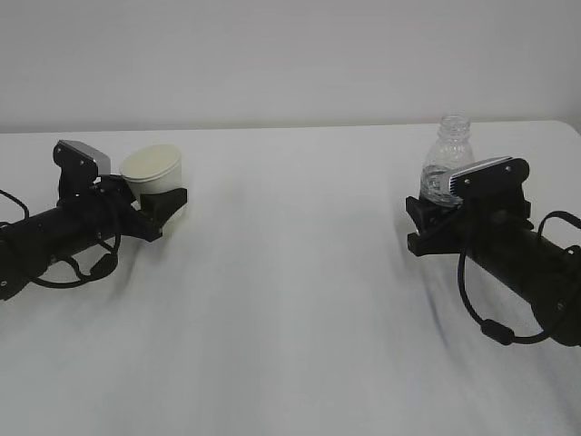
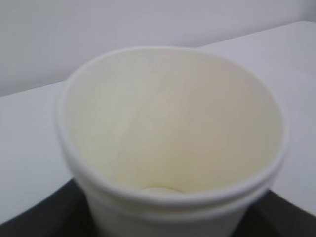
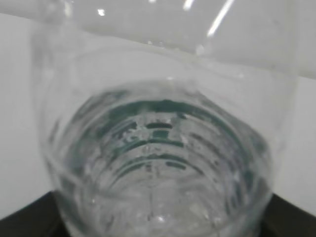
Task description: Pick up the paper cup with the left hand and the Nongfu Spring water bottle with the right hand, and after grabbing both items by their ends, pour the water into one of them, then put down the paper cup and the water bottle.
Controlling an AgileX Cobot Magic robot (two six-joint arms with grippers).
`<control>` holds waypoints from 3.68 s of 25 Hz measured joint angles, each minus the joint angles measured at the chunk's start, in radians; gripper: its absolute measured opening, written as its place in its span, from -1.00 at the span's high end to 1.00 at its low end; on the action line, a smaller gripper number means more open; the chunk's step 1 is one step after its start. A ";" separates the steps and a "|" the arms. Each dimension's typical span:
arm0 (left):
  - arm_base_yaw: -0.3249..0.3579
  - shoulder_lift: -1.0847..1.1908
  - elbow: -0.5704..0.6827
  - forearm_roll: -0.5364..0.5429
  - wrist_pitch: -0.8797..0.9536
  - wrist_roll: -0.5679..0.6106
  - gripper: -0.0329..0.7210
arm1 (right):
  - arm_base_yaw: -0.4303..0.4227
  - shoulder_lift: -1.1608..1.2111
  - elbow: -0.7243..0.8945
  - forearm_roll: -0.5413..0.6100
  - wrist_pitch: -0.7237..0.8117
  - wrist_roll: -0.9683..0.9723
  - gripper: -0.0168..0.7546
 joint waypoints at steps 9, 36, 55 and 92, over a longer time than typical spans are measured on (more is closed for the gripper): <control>-0.002 -0.069 0.099 0.026 0.000 -0.001 -0.34 | 0.000 0.000 0.002 0.000 0.000 0.000 -0.27; -0.086 -0.139 0.160 0.383 -0.004 -0.104 -0.34 | 0.000 0.000 0.002 -0.052 0.000 0.000 -0.27; -0.287 -0.139 0.160 0.296 -0.004 -0.092 -0.34 | 0.000 0.000 0.002 -0.205 0.001 0.000 -0.27; -0.357 -0.139 0.160 0.220 -0.004 -0.022 -0.29 | 0.000 -0.069 -0.112 -0.425 0.116 -0.009 -0.27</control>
